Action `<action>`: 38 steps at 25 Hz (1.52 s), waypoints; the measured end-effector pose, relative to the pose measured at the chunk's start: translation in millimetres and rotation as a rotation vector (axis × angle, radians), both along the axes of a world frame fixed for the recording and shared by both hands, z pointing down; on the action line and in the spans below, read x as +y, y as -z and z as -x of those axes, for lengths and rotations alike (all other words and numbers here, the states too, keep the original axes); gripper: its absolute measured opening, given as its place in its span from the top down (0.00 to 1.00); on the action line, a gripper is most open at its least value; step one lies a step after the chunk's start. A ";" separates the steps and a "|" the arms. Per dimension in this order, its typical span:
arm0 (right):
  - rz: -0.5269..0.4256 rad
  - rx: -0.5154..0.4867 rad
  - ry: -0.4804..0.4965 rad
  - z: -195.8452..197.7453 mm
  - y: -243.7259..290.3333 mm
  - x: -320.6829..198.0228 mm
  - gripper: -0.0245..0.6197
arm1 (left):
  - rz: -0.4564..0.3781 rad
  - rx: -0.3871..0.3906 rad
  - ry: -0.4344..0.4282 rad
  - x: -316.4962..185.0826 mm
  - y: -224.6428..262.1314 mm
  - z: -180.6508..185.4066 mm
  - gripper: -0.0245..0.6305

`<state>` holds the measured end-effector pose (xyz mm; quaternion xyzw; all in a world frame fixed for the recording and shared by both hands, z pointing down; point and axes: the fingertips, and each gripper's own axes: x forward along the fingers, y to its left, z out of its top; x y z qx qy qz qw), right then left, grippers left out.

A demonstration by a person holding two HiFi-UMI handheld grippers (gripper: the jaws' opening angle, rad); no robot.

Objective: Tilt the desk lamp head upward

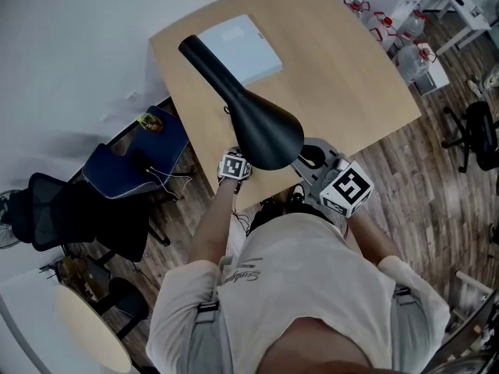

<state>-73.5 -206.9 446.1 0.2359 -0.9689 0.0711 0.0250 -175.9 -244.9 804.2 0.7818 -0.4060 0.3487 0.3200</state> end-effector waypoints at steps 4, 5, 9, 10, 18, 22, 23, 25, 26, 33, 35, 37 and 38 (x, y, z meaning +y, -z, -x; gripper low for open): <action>0.001 0.021 -0.022 -3.4 17.3 3.4 0.97 | 0.033 0.029 0.019 2.0 -1.3 -0.4 0.94; 0.002 0.016 -0.024 -4.3 22.8 4.4 0.97 | 0.035 0.030 0.016 2.0 -1.2 -0.9 0.94; -0.009 0.000 -0.022 -9.3 45.8 9.7 0.97 | 0.040 0.010 0.009 3.4 -2.9 -0.4 0.94; -0.019 0.003 -0.022 -10.5 51.4 11.2 0.97 | 0.040 0.005 0.009 4.0 -3.5 -0.2 0.94; -0.085 -0.002 -0.009 -13.5 96.1 17.5 0.97 | 0.050 -0.017 0.006 4.8 -4.6 1.3 0.94; -0.136 0.012 0.002 -11.3 116.4 17.8 0.97 | 0.022 -0.007 0.001 0.2 -2.2 -0.9 0.94; -0.146 0.015 0.005 -10.8 120.0 18.0 0.97 | 0.022 -0.013 -0.002 0.4 -3.1 -1.0 0.94; -0.150 0.012 0.013 -9.3 126.7 19.0 0.97 | 0.025 -0.023 -0.008 1.2 -5.0 -1.4 0.94; -0.147 0.007 0.018 -8.1 130.4 19.7 0.97 | 0.025 -0.026 -0.012 1.8 -5.4 -1.0 0.94; -0.116 -0.056 0.055 -3.2 160.0 20.0 0.97 | 0.009 -0.054 -0.036 2.0 -3.4 -2.0 0.94; -0.125 -0.051 0.066 -1.5 167.0 20.8 0.97 | 0.006 -0.058 -0.041 2.0 -3.1 -2.9 0.94; -0.130 -0.051 0.078 1.1 175.0 21.6 0.97 | 0.005 -0.061 -0.047 2.2 -2.4 -2.7 0.94; -0.132 -0.049 0.082 2.7 178.7 21.5 0.97 | 0.005 -0.059 -0.048 2.4 -2.1 -2.4 0.94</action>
